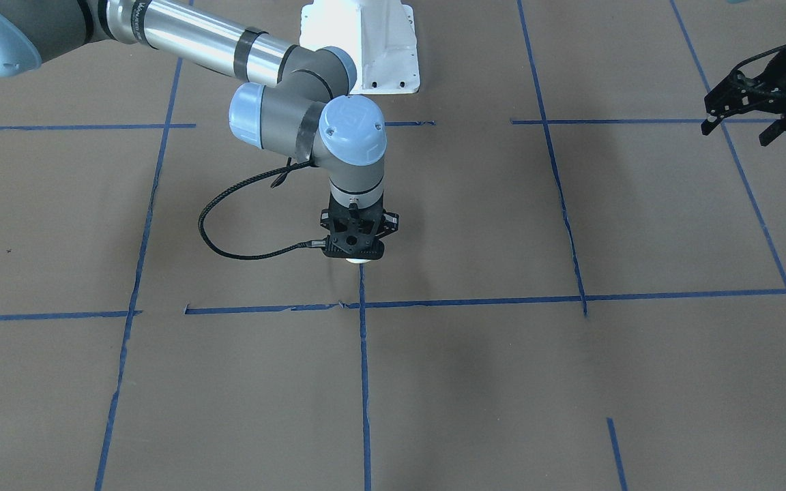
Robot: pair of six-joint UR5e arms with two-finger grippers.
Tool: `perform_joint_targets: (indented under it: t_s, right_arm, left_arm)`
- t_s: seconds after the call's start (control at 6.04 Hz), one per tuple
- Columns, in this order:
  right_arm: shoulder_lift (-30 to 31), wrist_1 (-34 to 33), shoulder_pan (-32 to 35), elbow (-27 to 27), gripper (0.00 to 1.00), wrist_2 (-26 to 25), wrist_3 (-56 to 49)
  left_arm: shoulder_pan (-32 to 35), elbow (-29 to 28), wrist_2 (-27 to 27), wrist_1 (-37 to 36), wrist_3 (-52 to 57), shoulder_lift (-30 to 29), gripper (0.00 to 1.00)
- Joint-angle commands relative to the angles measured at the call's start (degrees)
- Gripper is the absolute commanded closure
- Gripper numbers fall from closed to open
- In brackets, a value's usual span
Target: Place and press bell with both arms
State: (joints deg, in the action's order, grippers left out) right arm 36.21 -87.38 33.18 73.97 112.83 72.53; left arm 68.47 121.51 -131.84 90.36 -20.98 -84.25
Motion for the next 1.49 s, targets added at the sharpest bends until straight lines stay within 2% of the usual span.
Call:
perform_joint_targets:
  t_s: [0.0, 0.17, 0.5, 0.66, 0.83, 1.32]
  right_arm:
    - [0.3, -4.5, 3.7, 6.6, 1.00, 4.3, -0.2]
    - [0.8, -10.6, 5.7, 12.2, 1.00, 6.9, -0.3]
    - [2.1, -10.9, 5.8, 12.8, 1.00, 6.9, -0.5]
    - [5.0, -10.9, 6.4, 16.3, 0.99, 7.0, -1.2]
    - [13.0, -11.1, 9.1, 24.7, 0.99, 7.7, -7.7]
    - [28.2, -10.9, 21.5, 33.5, 0.99, 16.3, -26.2]
  left_arm:
    - [-0.1, -0.1, -0.1, 0.0, 0.0, 0.0, 0.00]
    - [0.0, 0.0, -0.2, 0.0, -0.1, 0.0, 0.00]
    - [-0.1, -0.1, -0.2, 0.0, -0.2, 0.0, 0.00]
    - [-0.1, -0.3, -0.2, 0.0, -0.2, 0.0, 0.00]
    - [-0.1, -0.4, -0.2, 0.0, -0.2, 0.0, 0.00]
    - [-0.1, -0.6, -0.2, 0.1, -0.1, 0.1, 0.00]
